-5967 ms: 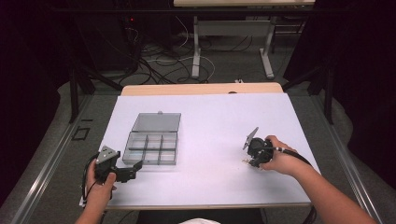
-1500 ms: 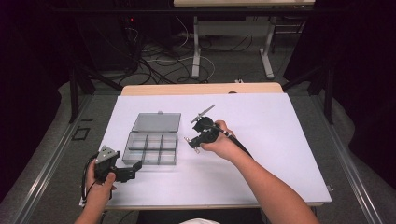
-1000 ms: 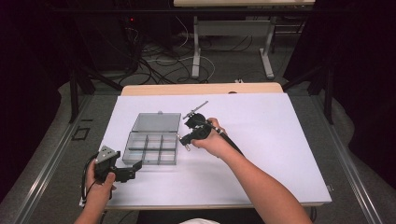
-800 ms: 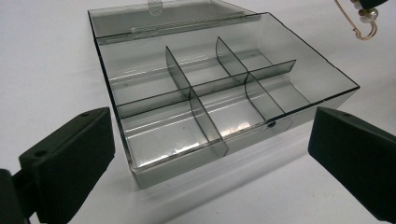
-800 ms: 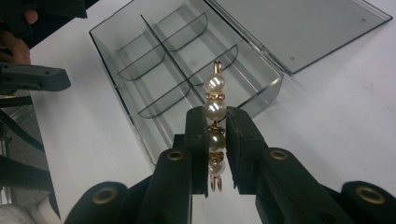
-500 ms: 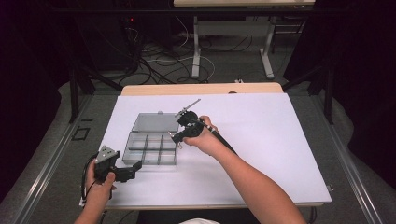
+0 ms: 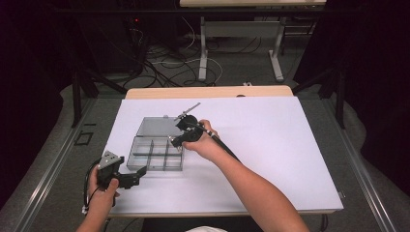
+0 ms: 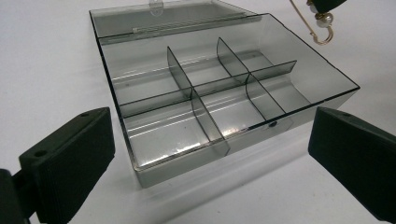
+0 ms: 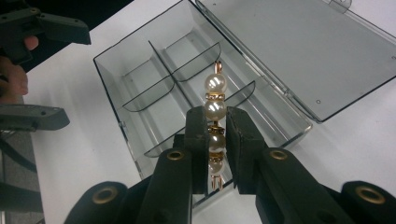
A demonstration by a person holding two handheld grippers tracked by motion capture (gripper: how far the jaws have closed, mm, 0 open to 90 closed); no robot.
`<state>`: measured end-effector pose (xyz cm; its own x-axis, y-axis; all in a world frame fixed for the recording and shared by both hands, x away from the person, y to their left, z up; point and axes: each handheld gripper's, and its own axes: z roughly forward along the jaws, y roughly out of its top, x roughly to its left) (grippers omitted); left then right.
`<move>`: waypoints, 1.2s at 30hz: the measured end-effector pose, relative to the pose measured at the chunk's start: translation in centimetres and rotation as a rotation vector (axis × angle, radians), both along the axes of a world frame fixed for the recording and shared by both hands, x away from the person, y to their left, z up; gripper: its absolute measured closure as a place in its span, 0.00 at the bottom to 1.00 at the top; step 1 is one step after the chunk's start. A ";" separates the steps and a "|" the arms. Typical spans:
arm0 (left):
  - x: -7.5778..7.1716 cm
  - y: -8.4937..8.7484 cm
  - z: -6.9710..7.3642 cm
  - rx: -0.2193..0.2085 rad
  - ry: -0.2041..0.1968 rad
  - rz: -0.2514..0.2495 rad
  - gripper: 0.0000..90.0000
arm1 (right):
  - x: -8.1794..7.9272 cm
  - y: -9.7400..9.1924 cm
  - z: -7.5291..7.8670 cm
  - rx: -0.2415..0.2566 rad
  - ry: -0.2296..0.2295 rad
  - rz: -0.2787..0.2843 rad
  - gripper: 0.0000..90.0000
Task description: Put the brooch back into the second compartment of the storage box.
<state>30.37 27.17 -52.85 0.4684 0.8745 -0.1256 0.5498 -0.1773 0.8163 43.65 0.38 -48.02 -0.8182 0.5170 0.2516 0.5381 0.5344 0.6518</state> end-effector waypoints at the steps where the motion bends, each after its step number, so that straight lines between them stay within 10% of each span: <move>1: 0.0 0.0 0.0 0.000 0.000 0.000 0.00 | 0.1 0.1 0.0 -0.001 0.004 0.002 0.89; 36: -0.1 0.0 0.1 -0.008 -0.005 -0.010 0.01 | 1.5 3.9 -2.5 0.064 -0.036 -0.061 0.89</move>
